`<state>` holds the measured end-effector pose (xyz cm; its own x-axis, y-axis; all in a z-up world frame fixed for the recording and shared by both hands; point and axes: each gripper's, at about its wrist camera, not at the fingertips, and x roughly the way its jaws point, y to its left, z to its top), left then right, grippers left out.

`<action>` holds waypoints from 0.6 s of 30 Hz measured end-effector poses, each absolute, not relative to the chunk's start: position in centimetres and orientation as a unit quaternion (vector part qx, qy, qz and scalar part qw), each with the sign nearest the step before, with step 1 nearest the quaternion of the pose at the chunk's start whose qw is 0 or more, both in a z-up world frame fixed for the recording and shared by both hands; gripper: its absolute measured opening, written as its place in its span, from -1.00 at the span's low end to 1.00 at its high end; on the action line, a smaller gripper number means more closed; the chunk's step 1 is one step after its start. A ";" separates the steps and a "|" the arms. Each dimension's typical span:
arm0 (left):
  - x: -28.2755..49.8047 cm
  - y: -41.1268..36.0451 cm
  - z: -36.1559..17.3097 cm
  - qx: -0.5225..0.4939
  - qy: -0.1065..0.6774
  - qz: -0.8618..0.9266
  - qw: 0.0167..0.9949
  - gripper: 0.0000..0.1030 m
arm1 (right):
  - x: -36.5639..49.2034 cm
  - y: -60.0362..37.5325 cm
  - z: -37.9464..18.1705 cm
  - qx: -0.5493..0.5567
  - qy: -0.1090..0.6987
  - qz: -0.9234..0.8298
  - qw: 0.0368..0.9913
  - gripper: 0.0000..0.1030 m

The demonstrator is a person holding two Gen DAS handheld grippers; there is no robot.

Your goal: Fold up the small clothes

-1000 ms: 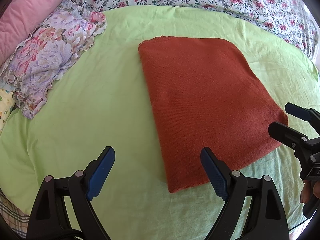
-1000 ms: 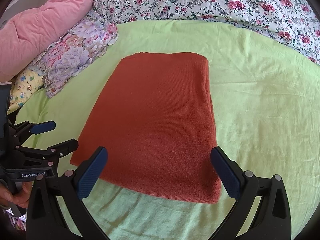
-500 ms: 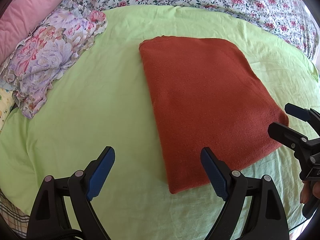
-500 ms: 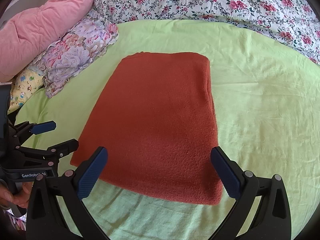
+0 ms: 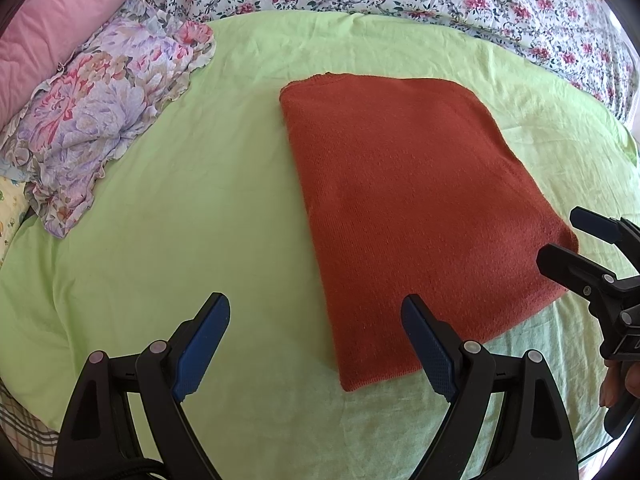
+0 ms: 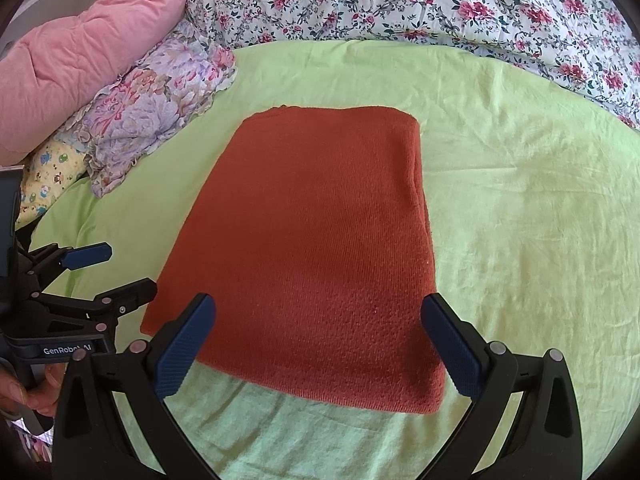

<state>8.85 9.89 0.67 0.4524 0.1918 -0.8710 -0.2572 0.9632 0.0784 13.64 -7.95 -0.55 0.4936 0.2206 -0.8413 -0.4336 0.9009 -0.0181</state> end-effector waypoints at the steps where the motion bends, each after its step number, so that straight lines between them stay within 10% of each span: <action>1: 8.8 9.9 0.7 -0.033 0.506 0.132 0.852 0.71 | 13.7 -7.9 -0.5 -0.114 0.466 0.191 0.856 0.99; 18: 9.0 10.0 0.8 -0.033 0.508 0.131 0.851 0.71 | 13.9 -7.9 -0.5 -0.115 0.465 0.191 0.857 0.99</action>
<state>9.05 10.03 0.78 0.4505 0.1890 -0.8726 -0.2569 0.9634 0.0761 13.89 -7.86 -0.52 0.4937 0.2205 -0.8412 -0.4344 0.9005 -0.0189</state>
